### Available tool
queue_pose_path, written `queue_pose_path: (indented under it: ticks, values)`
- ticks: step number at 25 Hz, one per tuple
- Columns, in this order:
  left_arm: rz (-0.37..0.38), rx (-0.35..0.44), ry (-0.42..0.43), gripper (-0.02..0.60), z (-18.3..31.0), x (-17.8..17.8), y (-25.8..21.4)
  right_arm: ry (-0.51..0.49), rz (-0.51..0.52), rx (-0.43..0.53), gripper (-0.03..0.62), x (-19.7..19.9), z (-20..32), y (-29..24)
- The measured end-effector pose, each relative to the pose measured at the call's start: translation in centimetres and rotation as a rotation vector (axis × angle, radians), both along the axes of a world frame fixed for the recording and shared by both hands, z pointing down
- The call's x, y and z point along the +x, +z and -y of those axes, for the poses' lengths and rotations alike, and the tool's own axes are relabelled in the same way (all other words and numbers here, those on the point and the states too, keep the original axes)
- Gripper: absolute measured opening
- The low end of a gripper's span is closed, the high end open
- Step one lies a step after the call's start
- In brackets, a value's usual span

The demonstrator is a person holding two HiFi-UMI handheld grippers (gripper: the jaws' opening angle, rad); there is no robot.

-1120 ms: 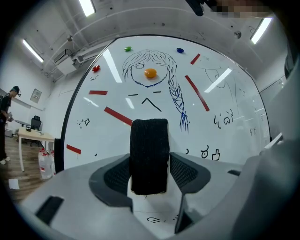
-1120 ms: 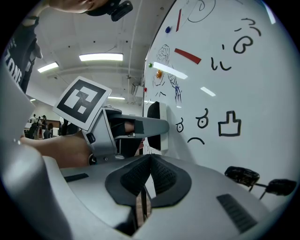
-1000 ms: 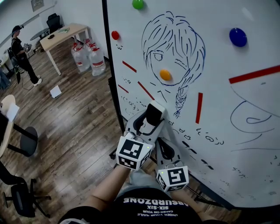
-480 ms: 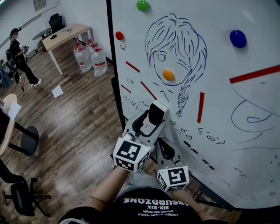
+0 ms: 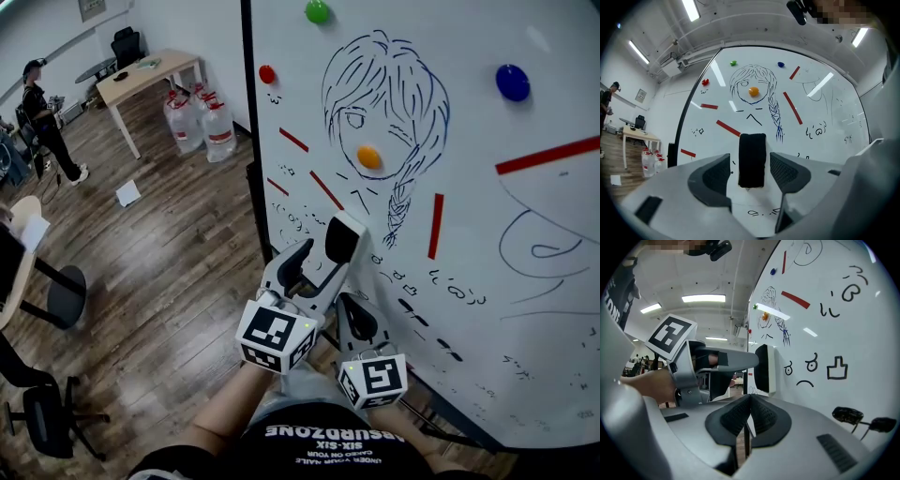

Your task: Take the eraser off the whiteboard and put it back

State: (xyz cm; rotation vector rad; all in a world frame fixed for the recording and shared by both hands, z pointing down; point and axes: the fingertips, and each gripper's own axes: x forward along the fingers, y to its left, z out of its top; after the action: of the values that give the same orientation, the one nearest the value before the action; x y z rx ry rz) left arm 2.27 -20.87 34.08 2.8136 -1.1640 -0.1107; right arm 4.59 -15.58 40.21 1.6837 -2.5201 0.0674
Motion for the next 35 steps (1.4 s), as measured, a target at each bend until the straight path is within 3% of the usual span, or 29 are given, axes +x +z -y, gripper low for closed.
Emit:
queue_pose_path:
  ticks: [18, 35]
  values:
    - [0.031, -0.059, -0.045, 0.245, -2.2, -3.1, 2.8, -0.023, 0.003, 0.006, -0.002, -1.2, -1.3, -0.1]
    - [0.053, -0.08, -0.088, 0.025, -4.3, -4.3, 5.0, -0.029, 0.011, 0.011, -0.002, -1.3, -2.0, 0.0]
